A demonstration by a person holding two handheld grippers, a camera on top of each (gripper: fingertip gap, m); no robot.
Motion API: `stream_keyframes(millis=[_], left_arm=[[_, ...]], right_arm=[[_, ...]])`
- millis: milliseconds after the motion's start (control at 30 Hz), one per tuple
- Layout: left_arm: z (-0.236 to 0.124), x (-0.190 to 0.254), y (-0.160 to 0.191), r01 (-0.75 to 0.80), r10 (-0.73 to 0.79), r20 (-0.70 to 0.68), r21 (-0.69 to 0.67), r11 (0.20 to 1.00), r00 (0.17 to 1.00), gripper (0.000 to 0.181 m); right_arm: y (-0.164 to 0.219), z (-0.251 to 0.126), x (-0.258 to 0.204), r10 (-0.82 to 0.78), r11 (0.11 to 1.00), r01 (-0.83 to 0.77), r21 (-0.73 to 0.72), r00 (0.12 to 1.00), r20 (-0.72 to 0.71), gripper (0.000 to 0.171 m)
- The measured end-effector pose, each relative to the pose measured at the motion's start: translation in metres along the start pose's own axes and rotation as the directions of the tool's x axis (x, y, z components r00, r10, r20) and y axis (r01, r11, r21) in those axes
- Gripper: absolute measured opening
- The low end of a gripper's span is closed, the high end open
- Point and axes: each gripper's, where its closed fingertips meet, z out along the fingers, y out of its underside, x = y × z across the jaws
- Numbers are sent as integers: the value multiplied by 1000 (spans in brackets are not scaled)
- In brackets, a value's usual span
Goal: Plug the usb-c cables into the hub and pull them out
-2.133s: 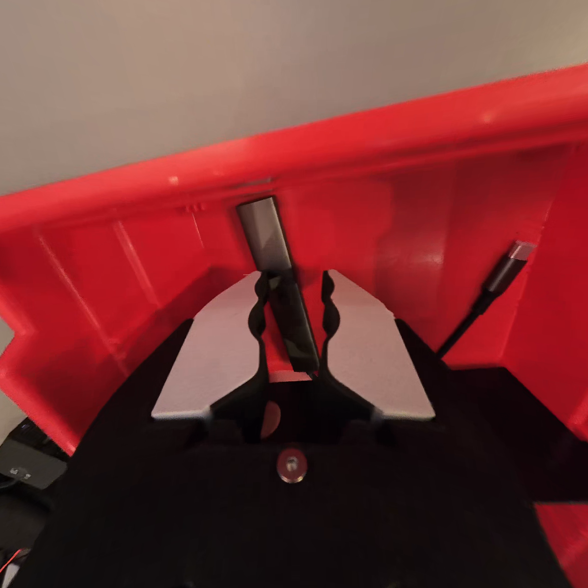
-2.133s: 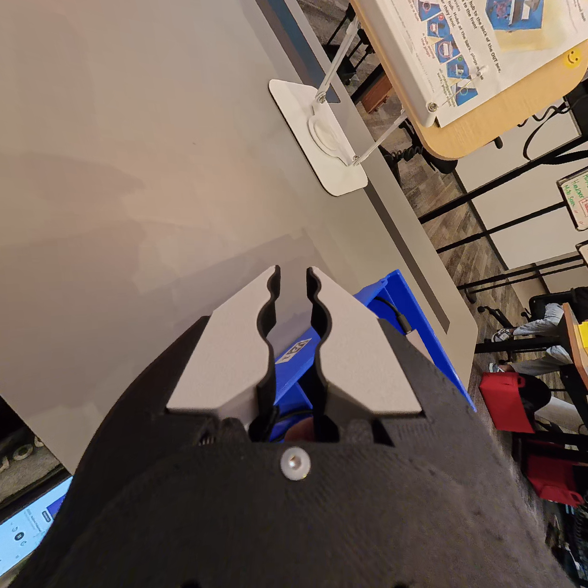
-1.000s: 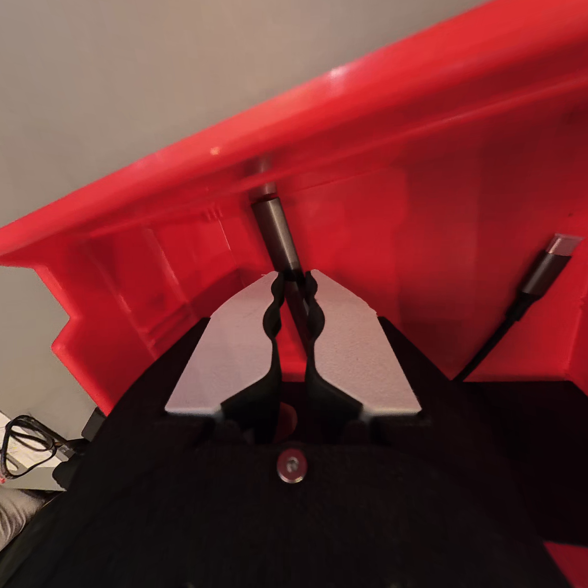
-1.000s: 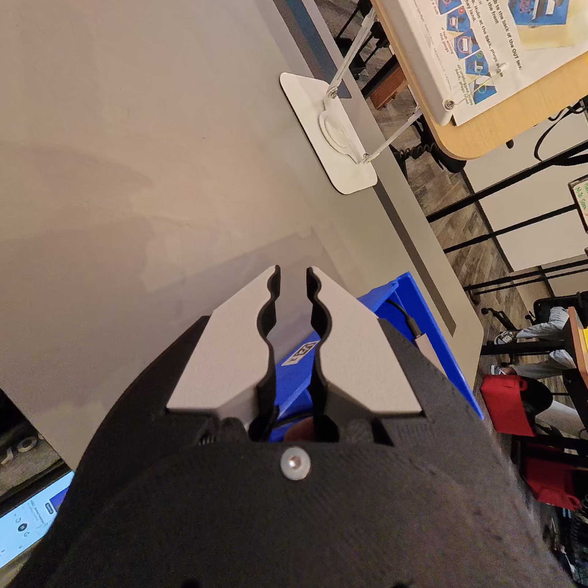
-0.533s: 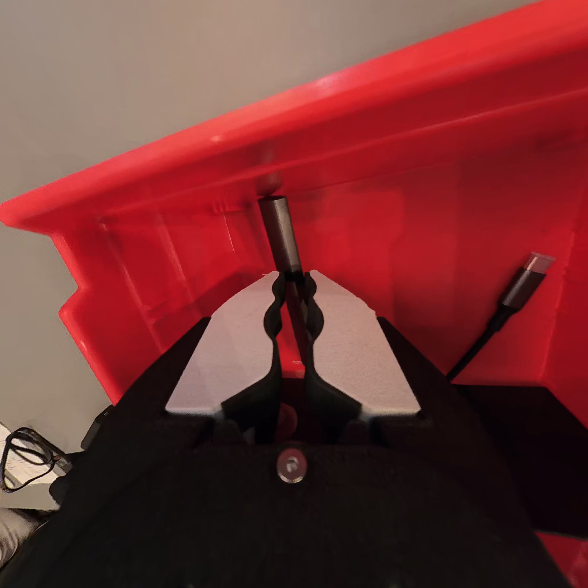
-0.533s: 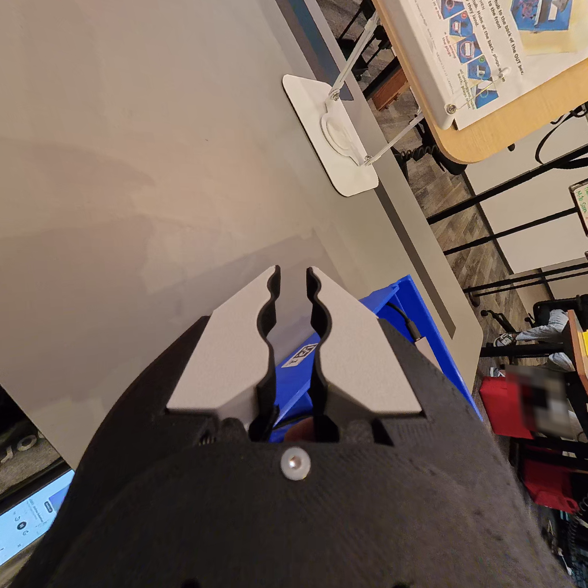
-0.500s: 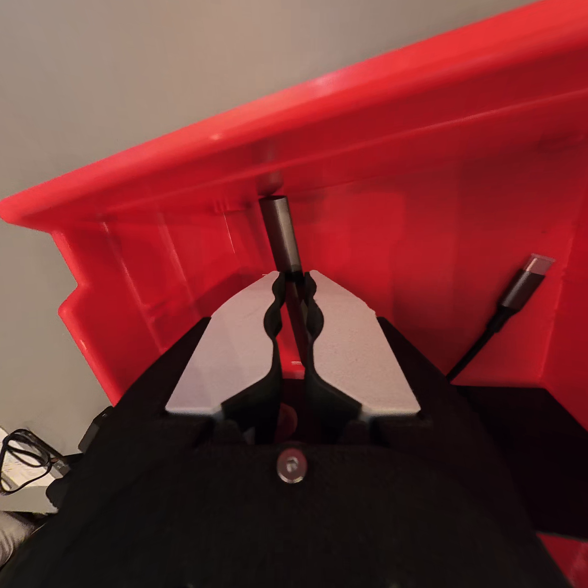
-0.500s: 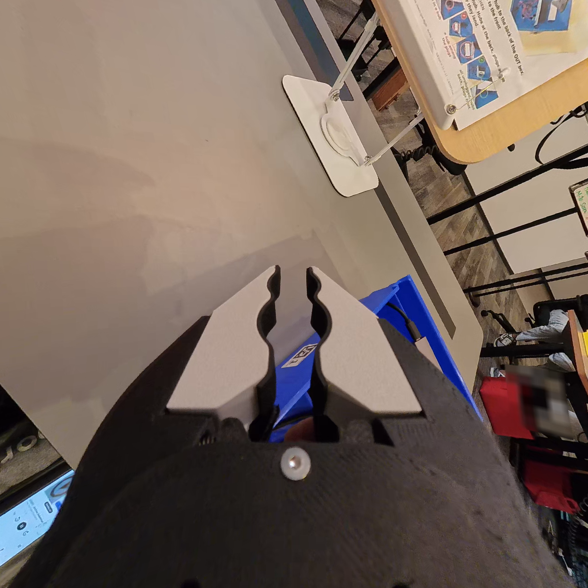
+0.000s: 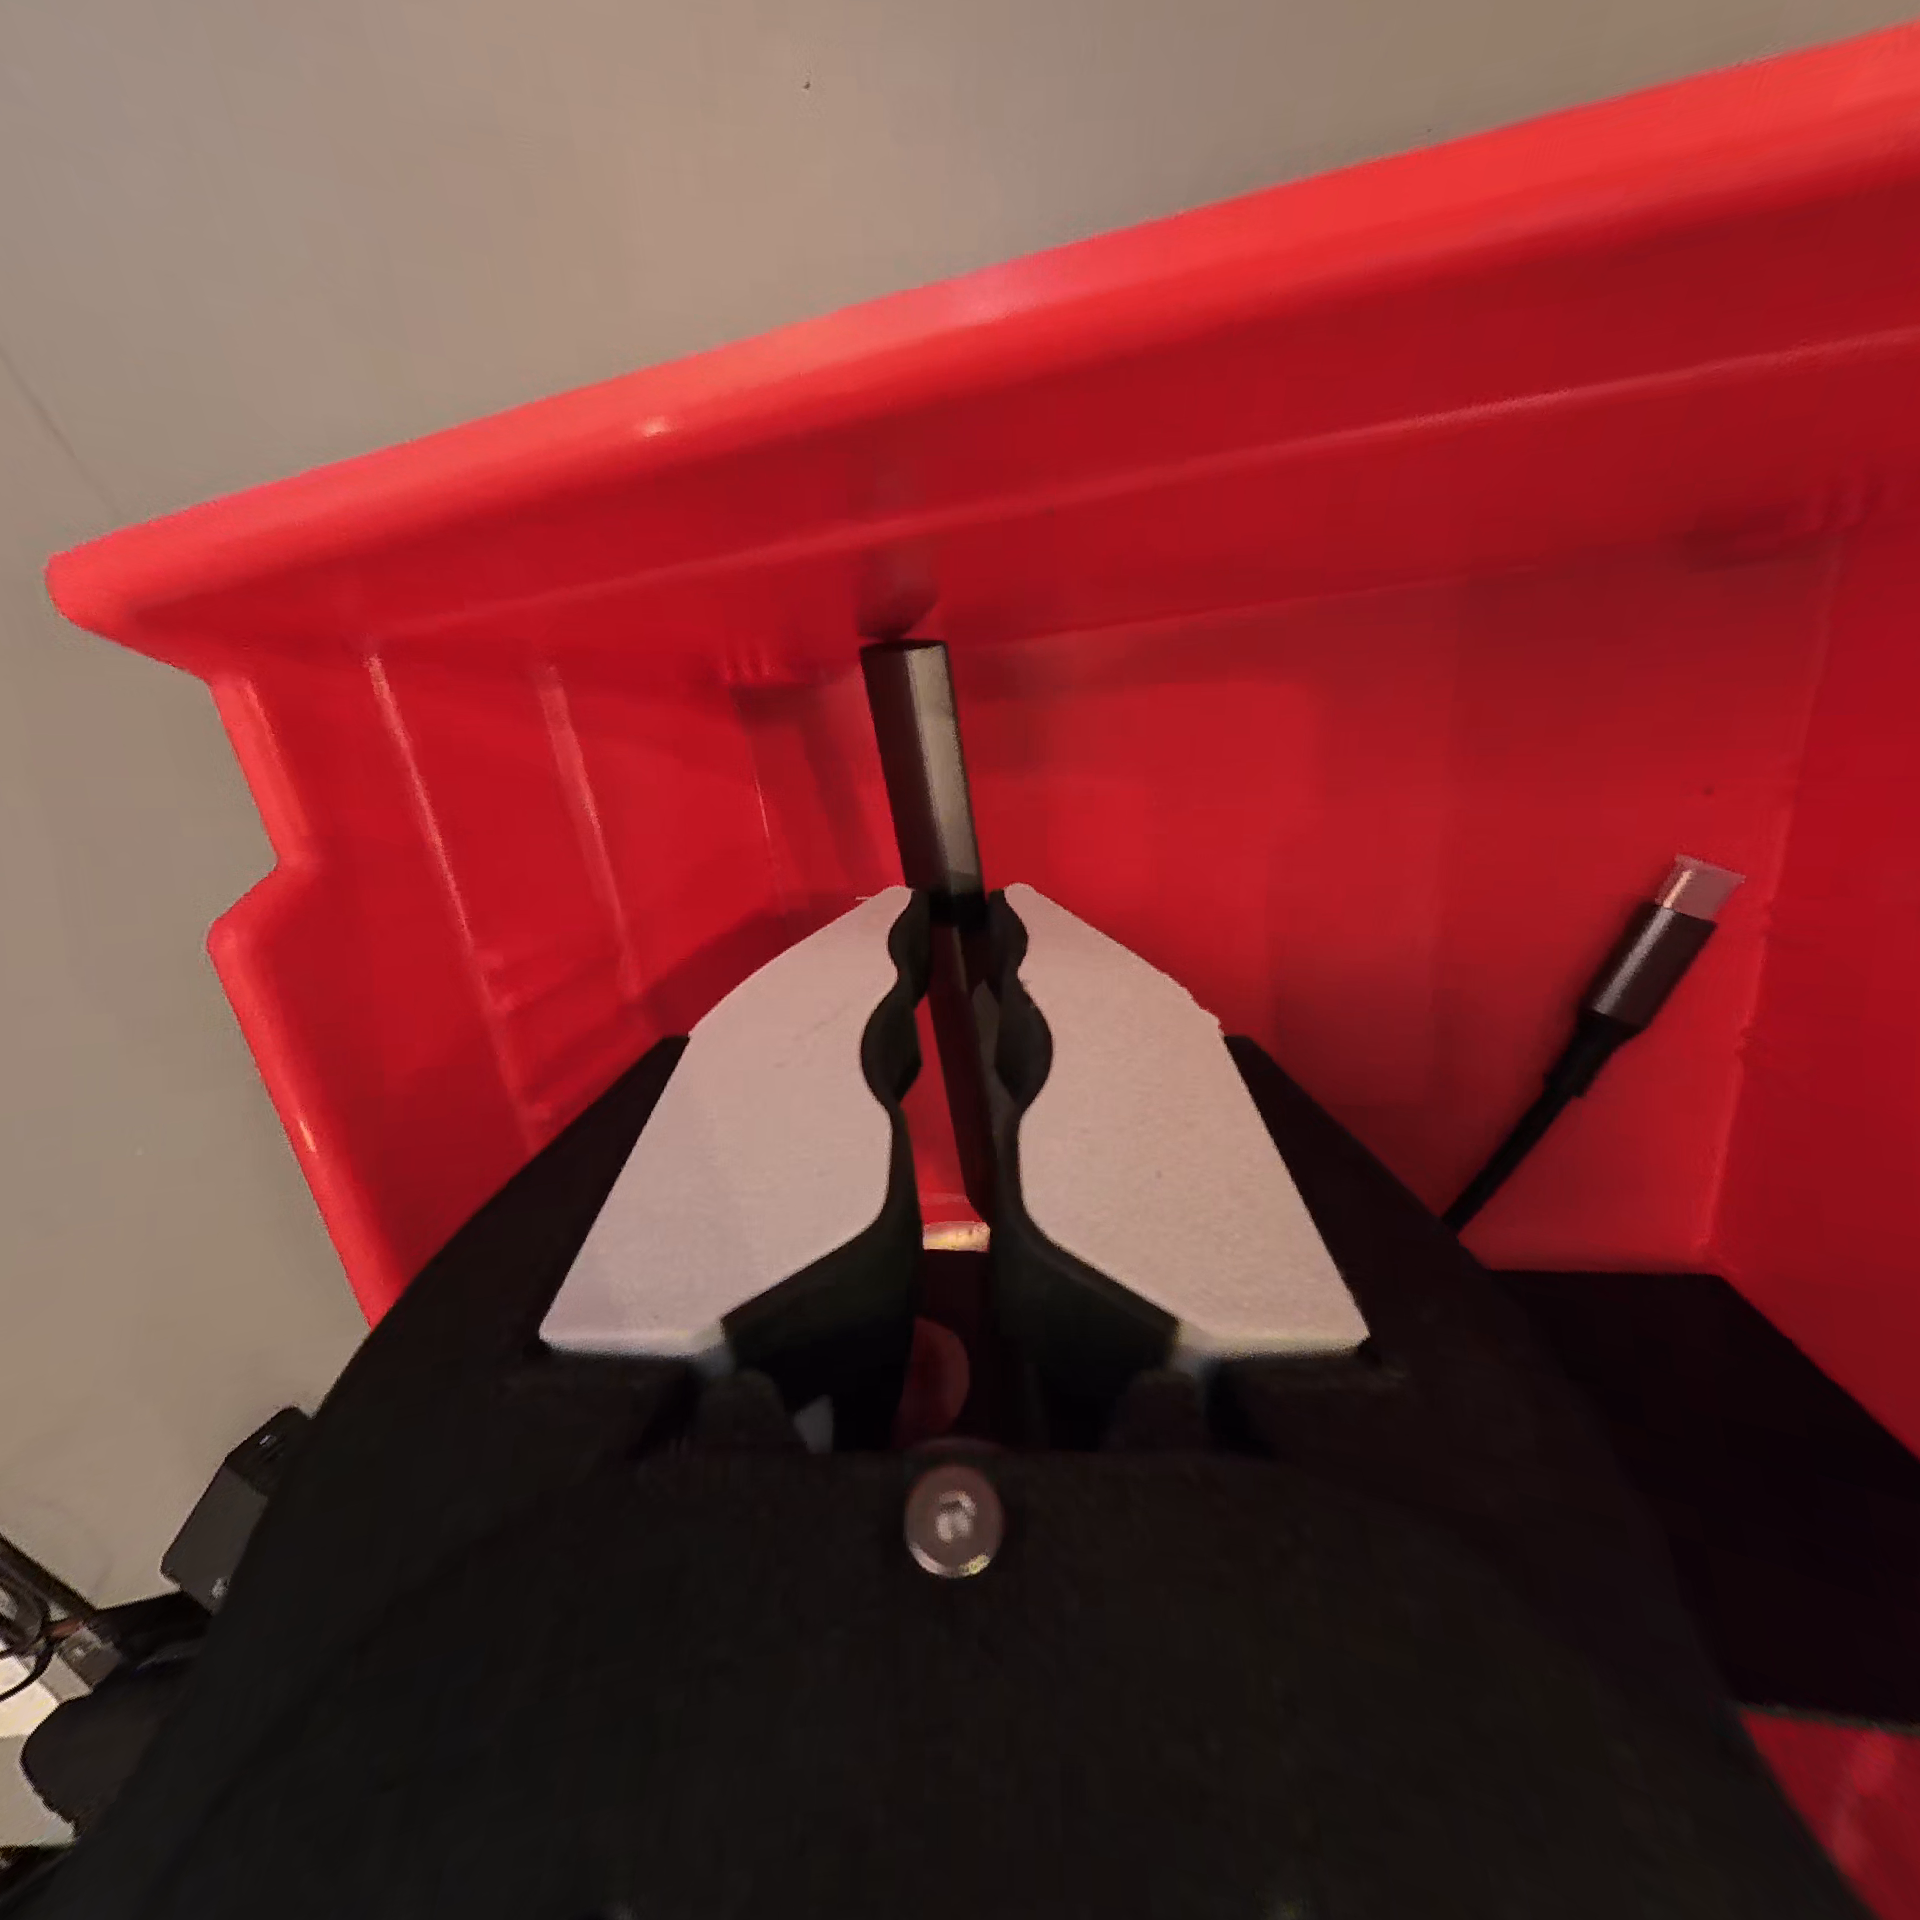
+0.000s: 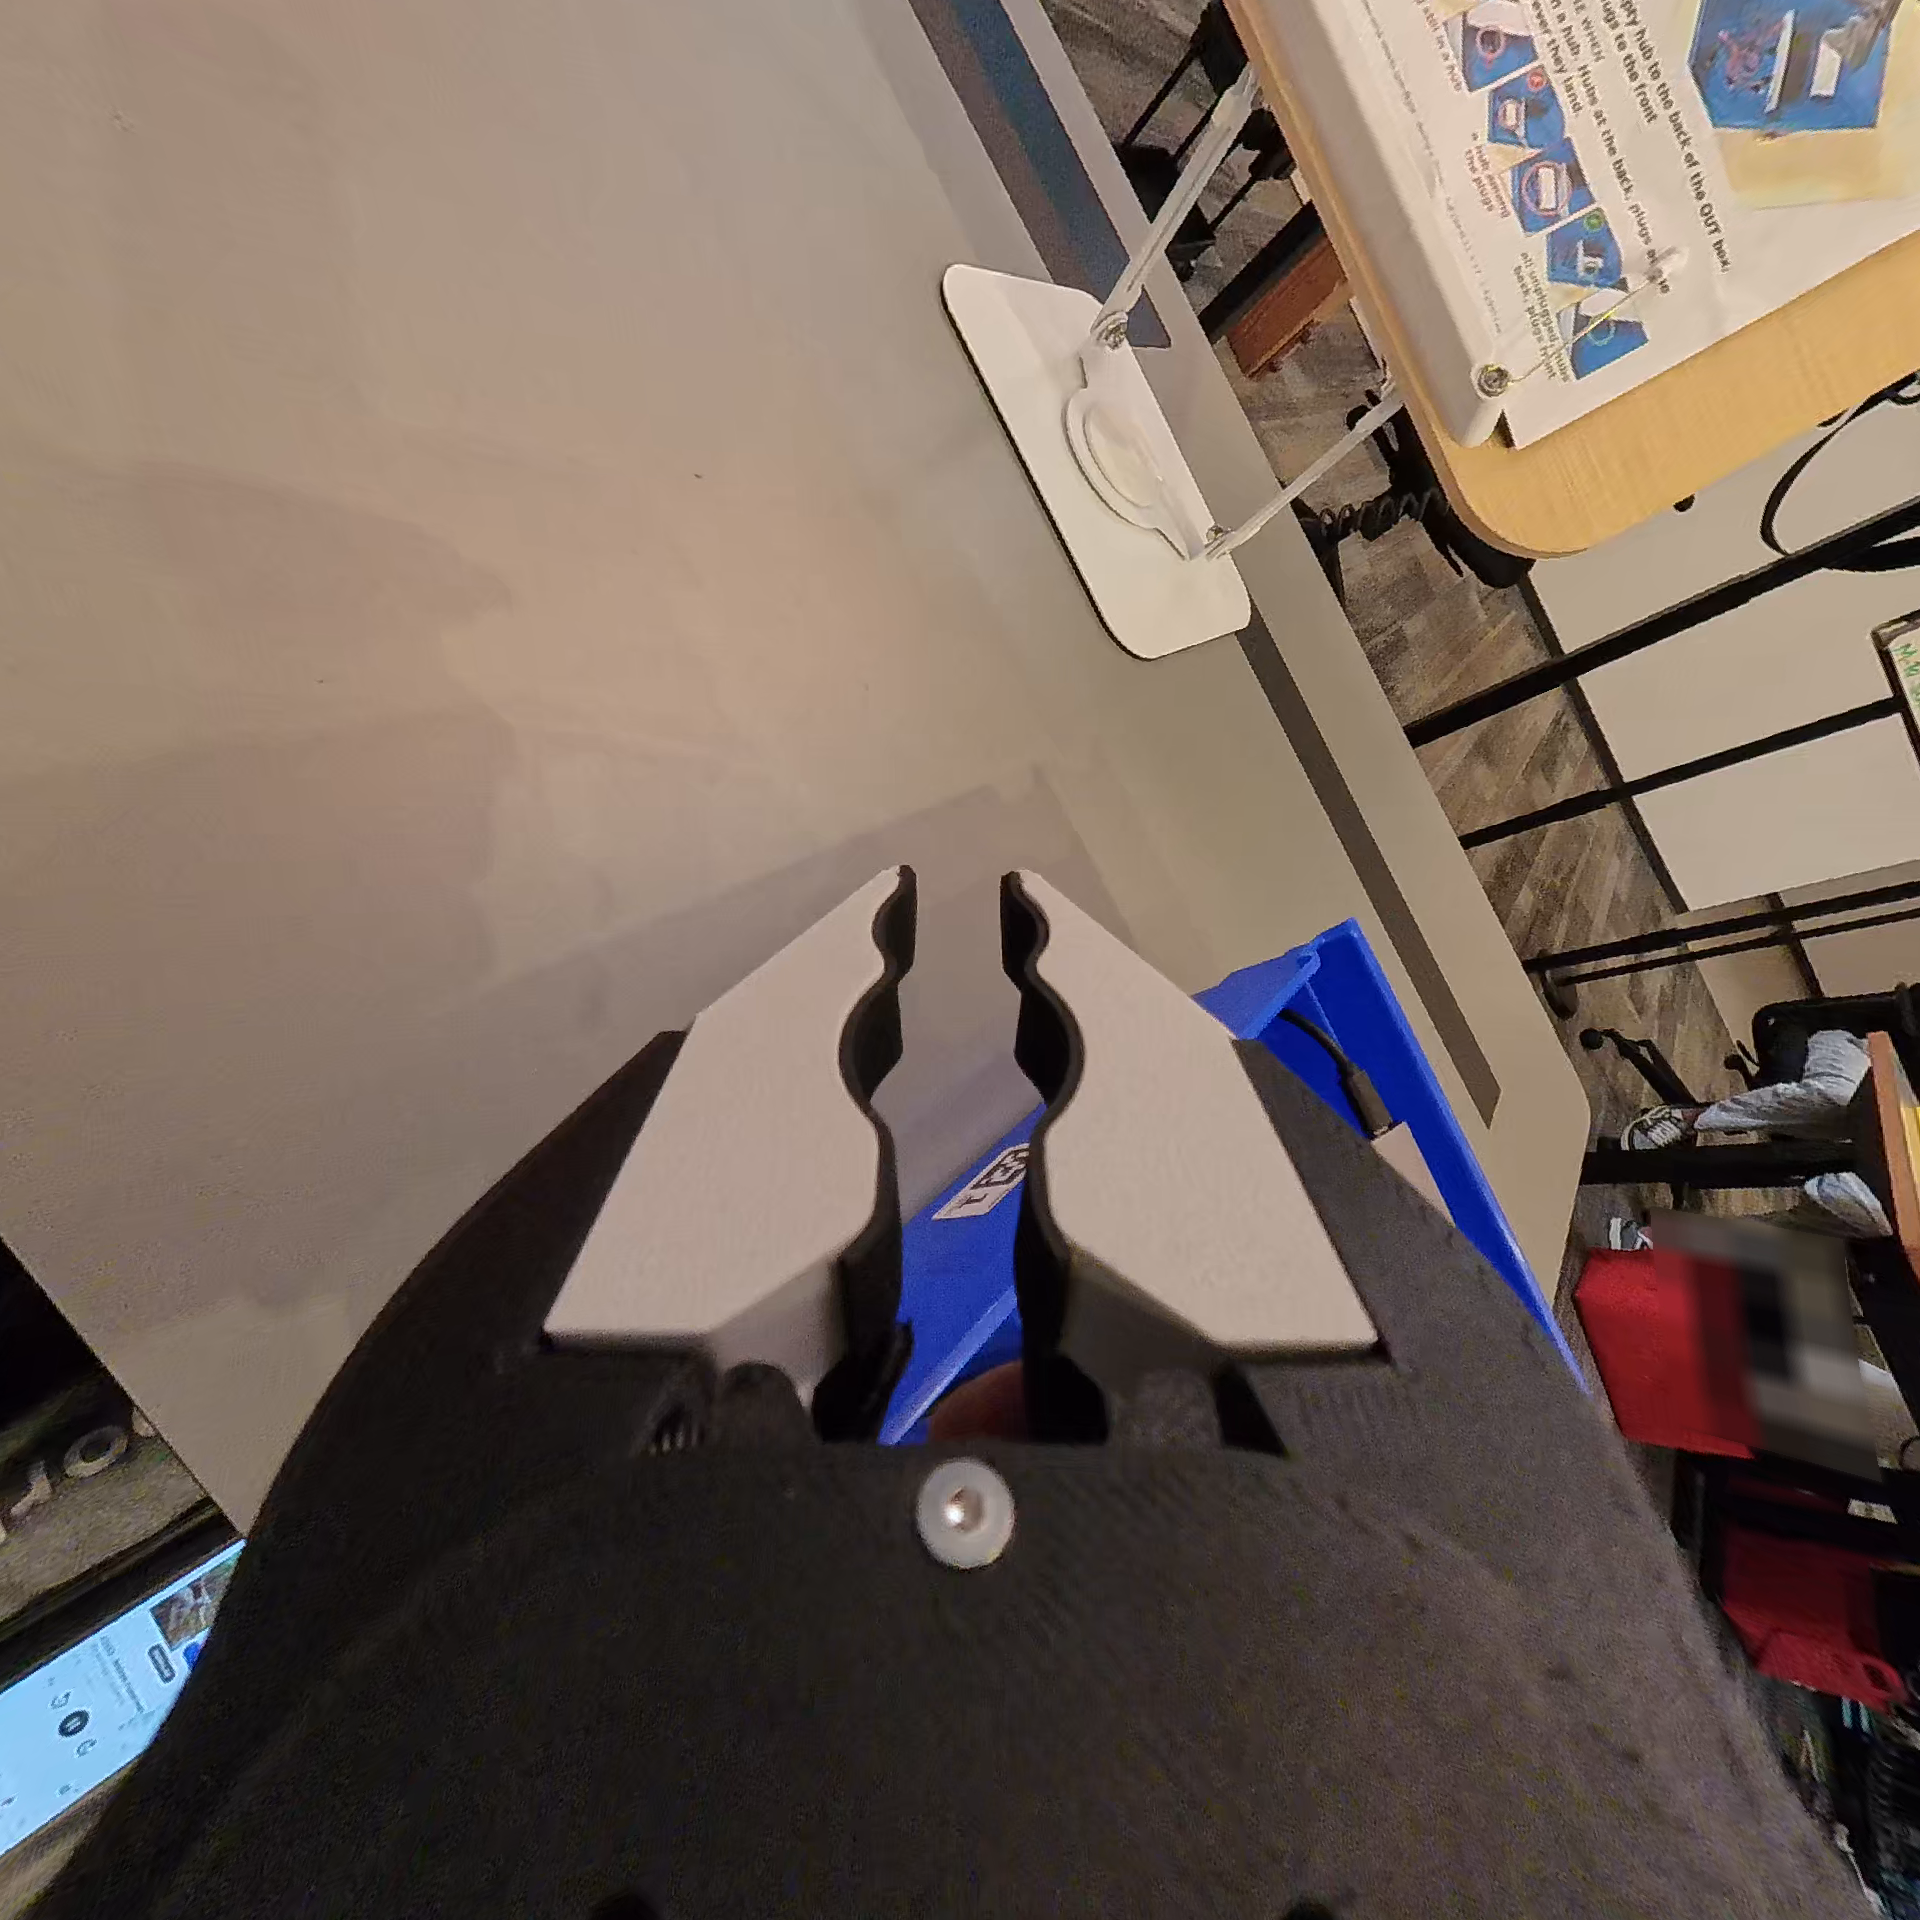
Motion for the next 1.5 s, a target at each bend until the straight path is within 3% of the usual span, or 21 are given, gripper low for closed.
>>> stream_keyframes(millis=[300,733,1000,1167,1500], left_arm=[[0,-1,-1,20,-20,-13,24,1000,1000,9],[18,6,14,-97,101,7,-235,967,995,23],[19,5,13,-38,36,-13,-216,976,999,22],[19,4,17,33,-55,-98,-213,977,994,22],[17,-9,15,9,-9,0,-148,989,1000,20]], right_arm=[[0,1,-2,2,1000,-2,2,1000,3,14],[4,0,-6,0,1000,0,-6,1000,13,14],[4,1,-5,3,1000,-3,0,1000,15,14],[-3,3,-7,1,1000,-1,14,1000,15,14],[-3,1,-4,-11,1000,11,4,1000,14,14]])
